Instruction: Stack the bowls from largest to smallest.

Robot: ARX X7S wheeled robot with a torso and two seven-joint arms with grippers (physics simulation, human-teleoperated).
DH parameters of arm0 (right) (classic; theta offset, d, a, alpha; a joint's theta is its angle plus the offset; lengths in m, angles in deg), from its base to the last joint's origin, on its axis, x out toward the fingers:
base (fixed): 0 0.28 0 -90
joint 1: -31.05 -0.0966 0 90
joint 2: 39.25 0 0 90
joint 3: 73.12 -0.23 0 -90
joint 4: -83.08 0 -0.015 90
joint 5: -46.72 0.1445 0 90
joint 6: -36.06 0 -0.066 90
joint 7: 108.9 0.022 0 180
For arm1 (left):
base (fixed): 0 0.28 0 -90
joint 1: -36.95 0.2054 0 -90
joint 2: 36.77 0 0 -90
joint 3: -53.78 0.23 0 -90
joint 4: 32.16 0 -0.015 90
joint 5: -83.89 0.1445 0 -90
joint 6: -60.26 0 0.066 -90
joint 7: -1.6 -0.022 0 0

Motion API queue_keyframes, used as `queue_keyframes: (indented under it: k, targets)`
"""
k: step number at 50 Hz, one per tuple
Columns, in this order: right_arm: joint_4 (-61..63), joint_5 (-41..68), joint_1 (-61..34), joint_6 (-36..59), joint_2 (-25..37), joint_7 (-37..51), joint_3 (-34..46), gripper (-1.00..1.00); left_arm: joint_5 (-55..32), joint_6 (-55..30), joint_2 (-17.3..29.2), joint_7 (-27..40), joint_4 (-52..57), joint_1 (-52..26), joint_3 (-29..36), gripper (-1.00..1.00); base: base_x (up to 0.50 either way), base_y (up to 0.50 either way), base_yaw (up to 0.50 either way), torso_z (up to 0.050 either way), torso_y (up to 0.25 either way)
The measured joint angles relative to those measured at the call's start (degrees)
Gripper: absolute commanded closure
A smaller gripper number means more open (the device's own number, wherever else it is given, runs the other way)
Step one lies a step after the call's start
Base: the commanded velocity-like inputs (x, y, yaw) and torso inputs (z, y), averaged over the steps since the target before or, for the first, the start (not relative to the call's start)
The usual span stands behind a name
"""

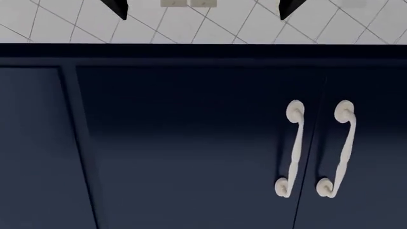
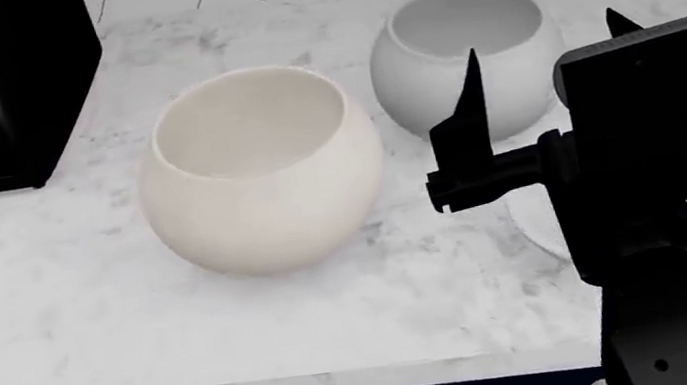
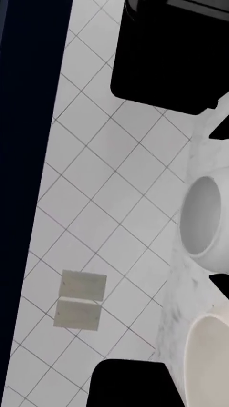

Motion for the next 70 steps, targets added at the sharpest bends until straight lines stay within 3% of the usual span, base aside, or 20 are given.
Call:
queue_keyframes:
  k: [45, 56, 63, 70]
  targets:
    - [1.4, 1.0, 0.1, 1.2, 0.9, 0.6, 0.3, -1.0, -0.9, -0.1, 0.6, 0.9, 0.8, -0.1, 0.2, -1.0, 0.37, 0.0, 0.0, 0.0, 0.001]
    - [1.7, 1.2, -0.3, 2.2, 1.1, 0.8, 0.8, -1.0, -1.1, 0.0, 0.8, 1.1, 0.9, 0.0, 0.1, -1.0, 0.0, 0.0, 0.0, 0.0, 0.001]
    - [2.0, 1.7, -2.3, 6.5, 1.7, 0.8, 1.5, -1.0, -1.2, 0.4, 1.0, 1.1, 0.8, 0.4, -0.1, -1.0, 0.0, 0.0, 0.0, 0.0, 0.0]
    - [1.1, 4.4, -9.1, 17.4, 3.6, -0.7, 1.4, -1.0, -1.4, 0.9, 1.1, 1.0, 0.8, 1.0, -0.3, -1.0, 0.0, 0.0, 0.0, 0.0, 0.0]
